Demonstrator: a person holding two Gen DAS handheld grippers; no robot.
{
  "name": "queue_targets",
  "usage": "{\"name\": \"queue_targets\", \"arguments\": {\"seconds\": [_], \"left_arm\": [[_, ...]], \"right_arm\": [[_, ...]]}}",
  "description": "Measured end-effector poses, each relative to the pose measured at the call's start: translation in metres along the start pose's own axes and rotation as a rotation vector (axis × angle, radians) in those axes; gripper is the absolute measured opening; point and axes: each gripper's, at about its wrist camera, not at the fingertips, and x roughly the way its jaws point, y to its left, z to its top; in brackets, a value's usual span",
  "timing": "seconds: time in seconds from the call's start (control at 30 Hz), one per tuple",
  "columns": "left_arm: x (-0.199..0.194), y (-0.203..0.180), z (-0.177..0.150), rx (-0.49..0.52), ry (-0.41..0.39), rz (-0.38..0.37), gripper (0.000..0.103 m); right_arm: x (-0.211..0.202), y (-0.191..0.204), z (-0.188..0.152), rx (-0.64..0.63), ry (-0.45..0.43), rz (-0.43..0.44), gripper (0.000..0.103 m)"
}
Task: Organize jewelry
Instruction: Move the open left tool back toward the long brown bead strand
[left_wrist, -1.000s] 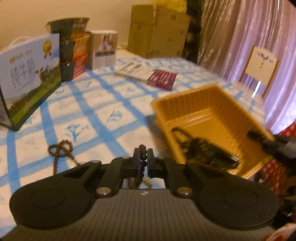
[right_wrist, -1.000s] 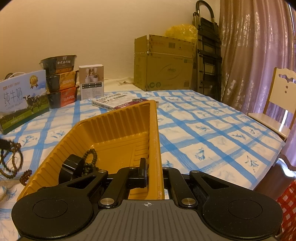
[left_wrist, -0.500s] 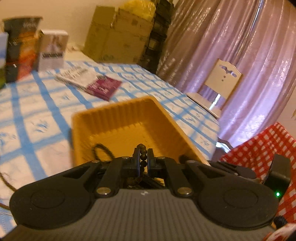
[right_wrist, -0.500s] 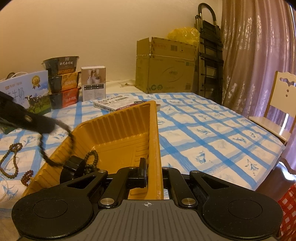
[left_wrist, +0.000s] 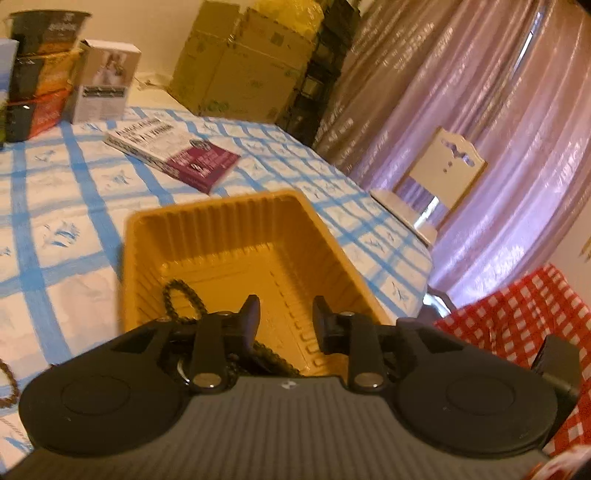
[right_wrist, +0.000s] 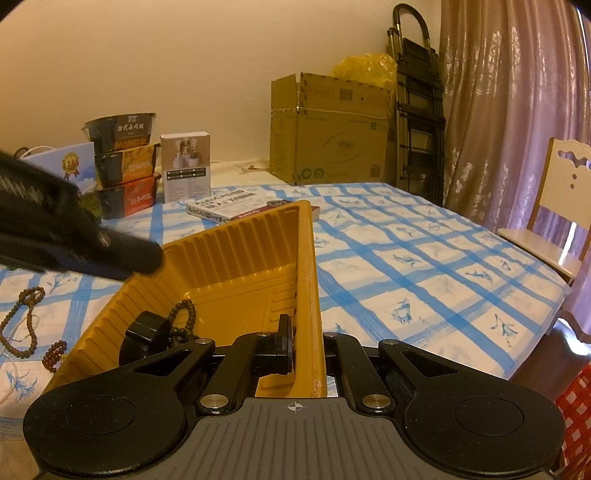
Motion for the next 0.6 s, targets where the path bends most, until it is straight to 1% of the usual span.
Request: {"name": "queue_targets", "arguments": {"seconds": [0.07, 0.13, 0.23, 0.27, 0.33, 0.37, 0.47, 0.6], "left_arm": [[-0.01, 0.005, 0.004, -0.007, -0.024, 0.018, 0.028], [-0.023, 0.011, 0.007, -0.012, -0.049, 0.049, 0.032], [-0.046, 0.024, 0.008, -0.005, -0.09, 0.124, 0.037], [-0.055, 0.029, 0.007, -0.002, -0.096, 0.157, 0.039], [-0.069, 0.04, 0.005, 0.0, -0.101, 0.225, 0.04], [-0.076, 0.047, 0.002, -0.001, -0.102, 0.262, 0.04], [-0.091, 0.068, -0.008, -0.029, -0.084, 0.339, 0.04], [-0.098, 0.09, -0.029, -0.055, -0.033, 0.429, 0.04]], "right_arm": [[0.0, 0.0, 0.0, 0.0, 0.001, 0.0, 0.004], [0.001, -0.001, 0.0, 0.002, 0.002, -0.001, 0.004], [0.001, -0.001, 0.0, 0.004, 0.003, 0.0, 0.004], [0.001, -0.002, 0.0, 0.002, 0.002, -0.001, 0.004], [0.001, -0.002, 0.0, 0.002, 0.001, -0.001, 0.004], [0.001, -0.002, 0.0, 0.004, 0.001, -0.001, 0.004], [0.001, -0.002, 0.0, 0.002, 0.002, -0.001, 0.004], [0.001, -0.002, 0.0, 0.001, 0.003, -0.002, 0.004]]}}
